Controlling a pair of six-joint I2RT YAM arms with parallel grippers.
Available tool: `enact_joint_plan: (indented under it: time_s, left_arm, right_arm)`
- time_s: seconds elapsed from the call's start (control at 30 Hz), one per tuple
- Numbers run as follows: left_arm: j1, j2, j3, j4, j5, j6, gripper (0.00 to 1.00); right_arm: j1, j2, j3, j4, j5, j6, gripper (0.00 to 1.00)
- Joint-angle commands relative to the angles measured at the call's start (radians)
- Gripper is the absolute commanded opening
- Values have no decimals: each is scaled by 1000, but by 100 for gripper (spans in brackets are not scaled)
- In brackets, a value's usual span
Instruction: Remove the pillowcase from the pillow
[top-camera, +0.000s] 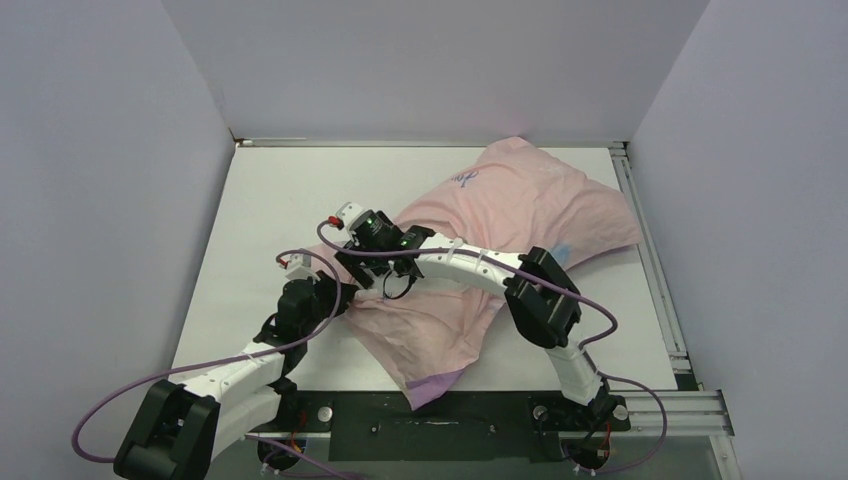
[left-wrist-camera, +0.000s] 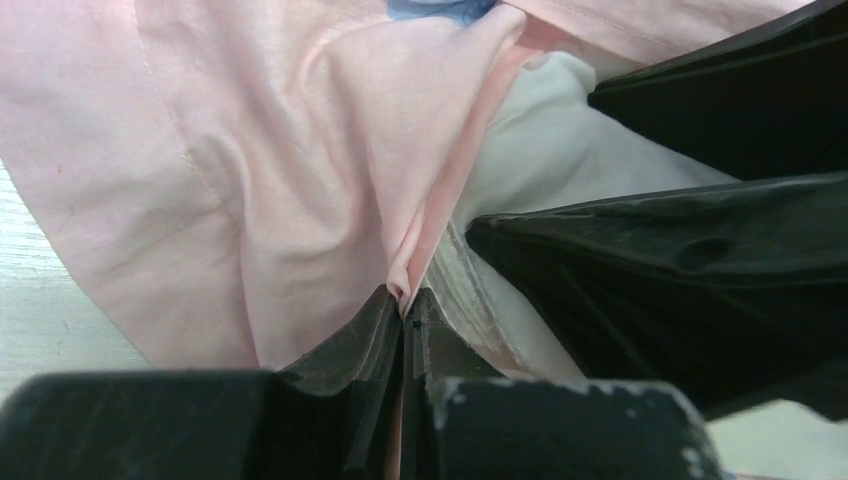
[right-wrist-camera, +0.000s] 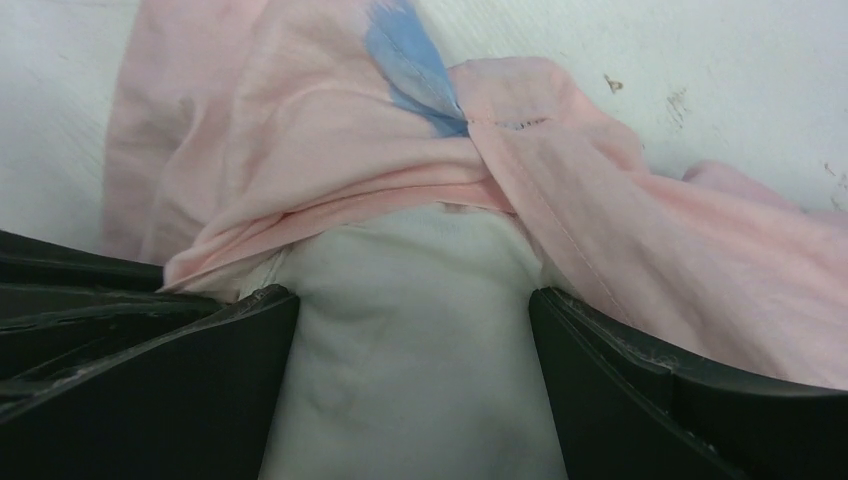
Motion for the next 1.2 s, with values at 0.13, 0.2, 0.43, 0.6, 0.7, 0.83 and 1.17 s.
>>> enact_joint_plan:
  time_s: [0.13,0.2,0.43,0.6,0.7,0.83,1.17]
  left_arm:
    - [-6,7,10,-2,-31,6,0]
    - [-7,11,19,-12,-39,13,0]
    - [-5,8,49,-58,-62,40,0]
    - [-5,7,82,-86,-80,57,0]
    - [-5,10,102,-94,-80,67,0]
    - [-5,10,123,-112,-91,77,0]
    - [6,-25,184,-188,-143,107,0]
  right_arm:
    - [-8,7,-168,-136,297,-42,95]
    - [-9,-1,-188,-133,307,-46,69]
    - [-7,-137,-299,-55,181,-53,6]
    - [-7,-234,-384,-11,63,-64,5]
    - [-8,-299,-438,21,3,-64,5]
    - [-12,-401,-493,58,-114,-88,5]
    - [-69,-575,-580,94,-416,-139,5]
